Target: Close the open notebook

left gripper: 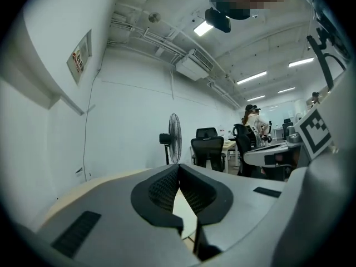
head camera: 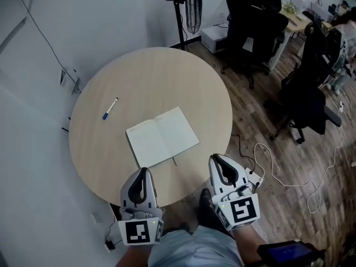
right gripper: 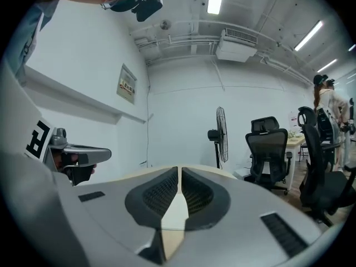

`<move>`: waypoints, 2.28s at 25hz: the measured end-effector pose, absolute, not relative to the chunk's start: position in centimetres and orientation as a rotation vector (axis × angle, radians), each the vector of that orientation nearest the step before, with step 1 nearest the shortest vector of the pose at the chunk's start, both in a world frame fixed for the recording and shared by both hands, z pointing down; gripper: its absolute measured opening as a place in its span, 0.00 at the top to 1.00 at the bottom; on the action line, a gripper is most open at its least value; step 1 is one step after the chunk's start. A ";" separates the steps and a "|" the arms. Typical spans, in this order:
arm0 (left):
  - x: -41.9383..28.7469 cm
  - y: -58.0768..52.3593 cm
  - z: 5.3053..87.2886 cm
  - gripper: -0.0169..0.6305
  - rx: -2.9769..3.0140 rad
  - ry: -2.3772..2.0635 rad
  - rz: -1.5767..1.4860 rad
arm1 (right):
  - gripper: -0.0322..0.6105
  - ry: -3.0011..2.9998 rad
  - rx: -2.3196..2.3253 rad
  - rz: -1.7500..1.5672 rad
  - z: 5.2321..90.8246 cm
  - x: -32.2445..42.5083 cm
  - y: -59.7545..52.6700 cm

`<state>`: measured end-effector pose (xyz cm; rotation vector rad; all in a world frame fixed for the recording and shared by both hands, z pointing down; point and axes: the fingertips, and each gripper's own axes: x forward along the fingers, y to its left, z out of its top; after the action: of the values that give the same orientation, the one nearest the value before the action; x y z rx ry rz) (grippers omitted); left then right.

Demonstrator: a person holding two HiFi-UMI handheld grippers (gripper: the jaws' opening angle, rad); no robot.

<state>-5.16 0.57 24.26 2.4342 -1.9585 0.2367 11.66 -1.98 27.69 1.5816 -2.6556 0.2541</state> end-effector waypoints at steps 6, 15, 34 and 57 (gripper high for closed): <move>-4.6 -4.9 23.0 0.95 2.369 -2.069 0.205 | 0.87 -2.725 1.491 0.210 26.5 12.4 -8.8; -8.8 -7.8 20.6 0.95 2.266 -2.228 0.137 | 0.87 -2.814 1.324 0.152 24.3 7.5 -13.0; -20.9 -14.6 39.9 0.70 1.918 -2.049 0.197 | 0.87 -2.744 0.941 0.372 37.7 -6.6 -21.3; -23.0 -15.9 55.1 0.47 1.728 -1.685 0.112 | 0.87 -2.617 0.859 0.481 47.9 -10.5 -24.8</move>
<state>-22.99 -15.89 55.09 1.7283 -1.6846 0.1118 -10.54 -24.81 47.93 0.8591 -2.6170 0.4809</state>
